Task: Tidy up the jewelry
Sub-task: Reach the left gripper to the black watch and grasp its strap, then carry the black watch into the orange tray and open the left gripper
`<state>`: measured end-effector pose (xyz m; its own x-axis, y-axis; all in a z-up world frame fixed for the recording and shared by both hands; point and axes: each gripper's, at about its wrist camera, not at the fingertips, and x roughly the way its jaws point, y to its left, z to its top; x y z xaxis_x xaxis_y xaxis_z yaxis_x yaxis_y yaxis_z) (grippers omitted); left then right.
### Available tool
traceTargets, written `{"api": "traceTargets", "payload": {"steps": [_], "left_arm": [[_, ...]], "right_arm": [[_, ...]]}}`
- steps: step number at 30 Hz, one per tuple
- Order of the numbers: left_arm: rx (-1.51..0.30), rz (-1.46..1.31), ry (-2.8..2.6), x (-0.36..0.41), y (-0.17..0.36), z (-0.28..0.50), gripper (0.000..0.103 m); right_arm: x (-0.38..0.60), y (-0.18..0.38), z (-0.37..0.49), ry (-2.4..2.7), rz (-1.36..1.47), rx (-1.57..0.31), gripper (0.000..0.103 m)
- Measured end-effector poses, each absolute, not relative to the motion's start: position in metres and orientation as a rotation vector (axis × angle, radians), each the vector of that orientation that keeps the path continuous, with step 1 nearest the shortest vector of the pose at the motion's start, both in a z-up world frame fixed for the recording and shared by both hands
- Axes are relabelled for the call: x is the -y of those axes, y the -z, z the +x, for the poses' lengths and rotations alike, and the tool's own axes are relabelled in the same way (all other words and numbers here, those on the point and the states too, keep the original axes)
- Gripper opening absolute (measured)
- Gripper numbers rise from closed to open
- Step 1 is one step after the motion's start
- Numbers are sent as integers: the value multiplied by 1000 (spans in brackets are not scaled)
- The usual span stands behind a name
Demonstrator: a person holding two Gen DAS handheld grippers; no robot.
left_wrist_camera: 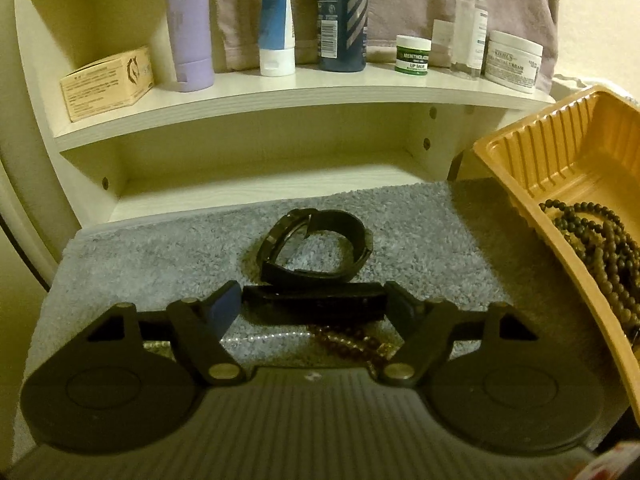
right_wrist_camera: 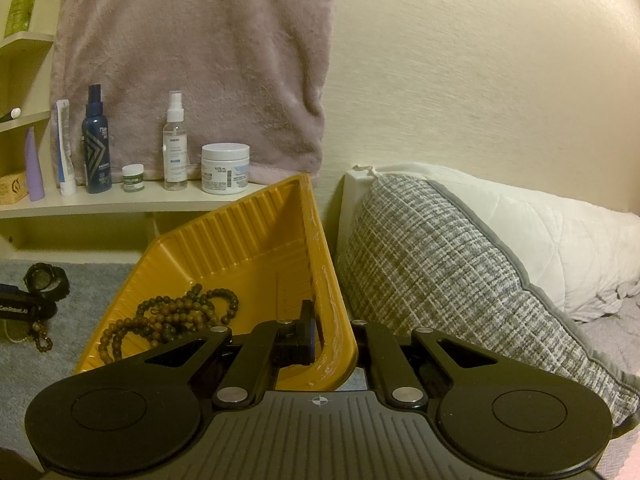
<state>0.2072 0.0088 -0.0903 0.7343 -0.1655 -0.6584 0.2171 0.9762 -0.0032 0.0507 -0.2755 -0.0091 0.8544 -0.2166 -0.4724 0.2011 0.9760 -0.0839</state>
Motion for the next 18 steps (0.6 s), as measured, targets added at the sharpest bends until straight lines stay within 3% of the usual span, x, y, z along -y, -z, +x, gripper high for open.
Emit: {"api": "traceTargets", "payload": {"steps": [18], "left_arm": [[-646, 79, 208, -22, 61, 179, 75]], "right_arm": [[275, 8, 52, 216, -36, -499, 6]]}}
